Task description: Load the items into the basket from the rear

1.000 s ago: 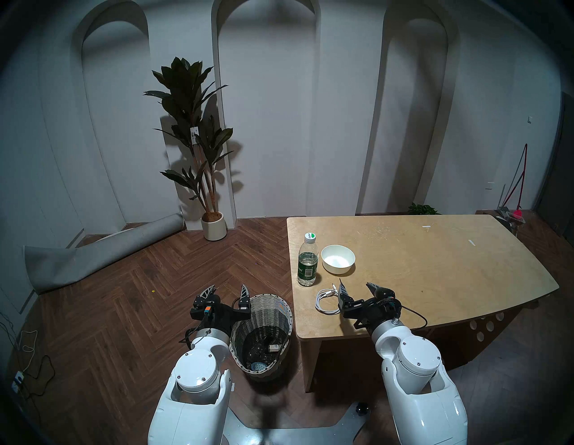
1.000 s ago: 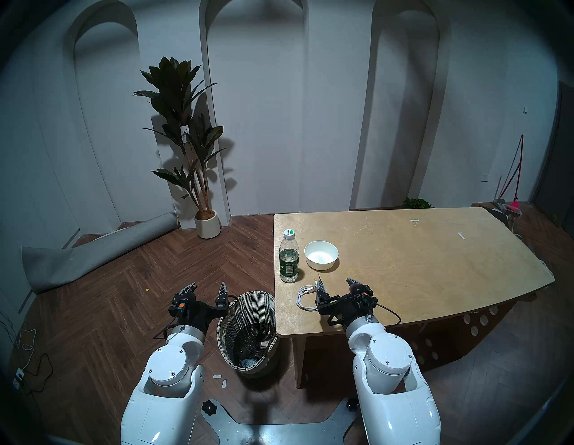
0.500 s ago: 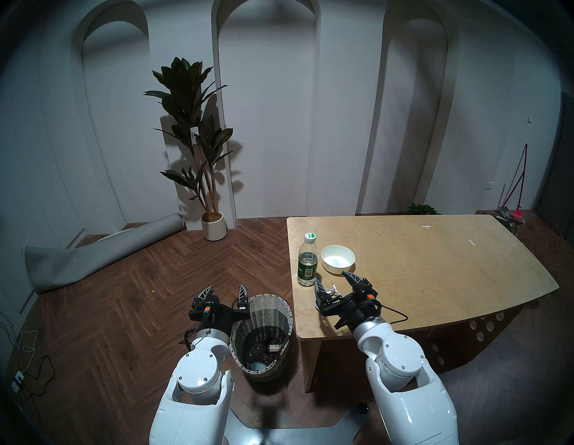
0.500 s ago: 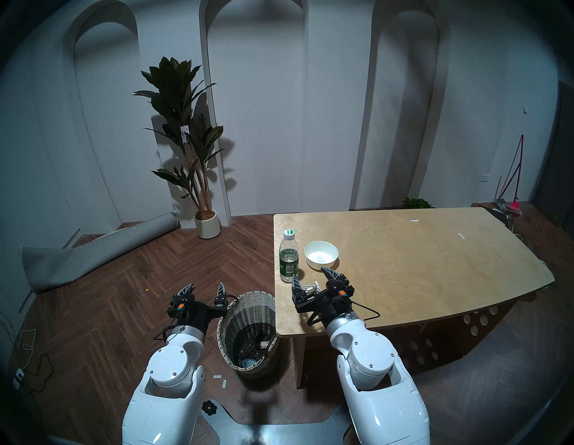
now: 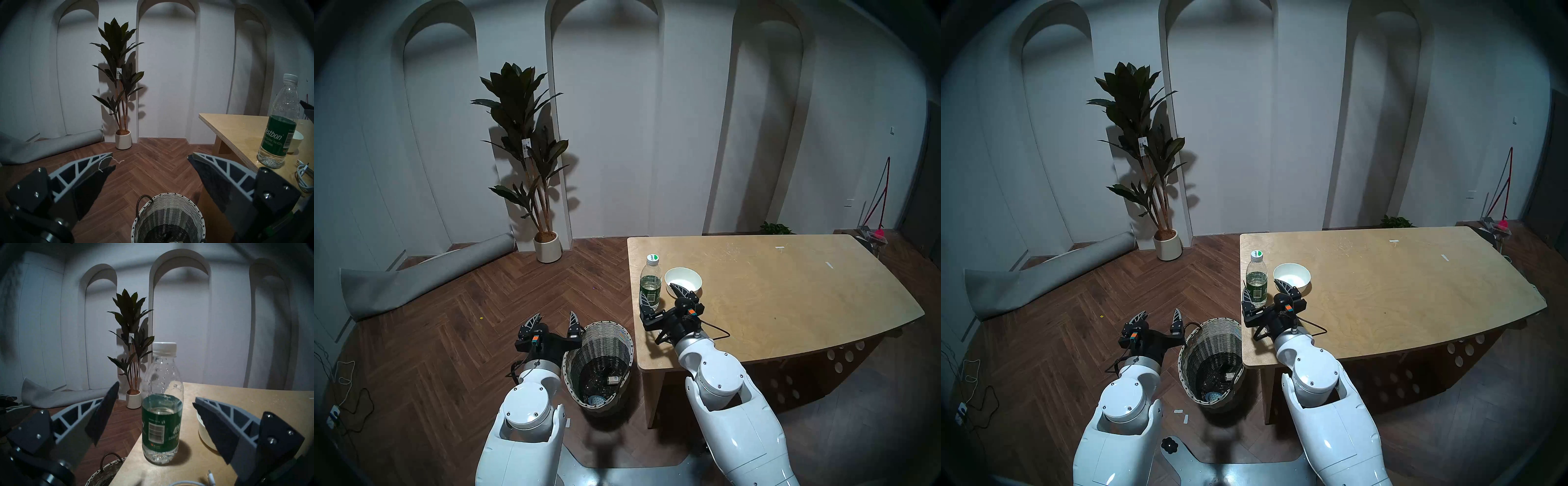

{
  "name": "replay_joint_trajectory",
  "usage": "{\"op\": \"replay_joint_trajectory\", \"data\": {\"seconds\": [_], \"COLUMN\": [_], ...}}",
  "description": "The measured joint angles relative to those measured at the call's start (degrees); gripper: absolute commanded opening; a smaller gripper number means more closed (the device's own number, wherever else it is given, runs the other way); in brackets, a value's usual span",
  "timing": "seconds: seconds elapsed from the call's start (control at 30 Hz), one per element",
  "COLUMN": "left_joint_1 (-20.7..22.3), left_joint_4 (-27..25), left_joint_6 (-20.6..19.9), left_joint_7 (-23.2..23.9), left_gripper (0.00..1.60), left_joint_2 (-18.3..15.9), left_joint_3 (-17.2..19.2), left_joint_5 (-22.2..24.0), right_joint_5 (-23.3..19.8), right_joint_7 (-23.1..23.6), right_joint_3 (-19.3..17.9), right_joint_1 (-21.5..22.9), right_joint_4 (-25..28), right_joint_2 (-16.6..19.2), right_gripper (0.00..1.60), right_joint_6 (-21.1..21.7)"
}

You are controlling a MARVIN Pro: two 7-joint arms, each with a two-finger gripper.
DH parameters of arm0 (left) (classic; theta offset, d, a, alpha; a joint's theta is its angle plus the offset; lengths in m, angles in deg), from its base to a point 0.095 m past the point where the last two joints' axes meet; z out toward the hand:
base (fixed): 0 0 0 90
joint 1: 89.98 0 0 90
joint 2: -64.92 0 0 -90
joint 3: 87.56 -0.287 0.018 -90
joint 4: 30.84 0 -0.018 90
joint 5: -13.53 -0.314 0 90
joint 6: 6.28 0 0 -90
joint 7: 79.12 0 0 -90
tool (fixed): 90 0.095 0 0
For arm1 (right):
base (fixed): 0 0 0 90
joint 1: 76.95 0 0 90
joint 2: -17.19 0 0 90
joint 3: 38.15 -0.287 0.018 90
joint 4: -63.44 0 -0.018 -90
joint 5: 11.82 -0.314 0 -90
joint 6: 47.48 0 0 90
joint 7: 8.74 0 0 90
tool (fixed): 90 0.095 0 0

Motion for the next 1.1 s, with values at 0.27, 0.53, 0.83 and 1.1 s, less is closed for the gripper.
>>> {"op": "replay_joint_trajectory", "data": {"seconds": [0.27,0.53,0.83,1.1], "left_joint_1": [0.21,0.53,1.02,1.37], "left_joint_4": [0.23,0.51,1.01,1.35], "left_joint_6": [0.01,-0.06,-0.12,-0.13], "left_joint_7": [-0.11,0.33,1.00,1.53], "left_gripper": [1.60,1.60,1.60,1.60], "left_joint_2": [0.01,-0.03,-0.06,-0.07], "left_joint_3": [0.45,0.63,0.89,1.28], "left_joint_5": [0.03,0.03,0.09,0.20], "right_joint_5": [0.49,0.46,1.08,2.62], "right_joint_7": [-3.76,-7.76,-13.48,-18.83], "right_joint_3": [1.45,3.31,5.58,7.67], "right_joint_1": [4.54,8.95,13.82,18.13], "right_joint_4": [-5.13,-10.52,-18.29,-25.42], "right_joint_2": [-1.08,-2.06,-3.32,-4.65], "right_gripper": [1.60,1.60,1.60,0.00], "right_joint_6": [-1.47,-3.06,-5.97,-9.40]}}
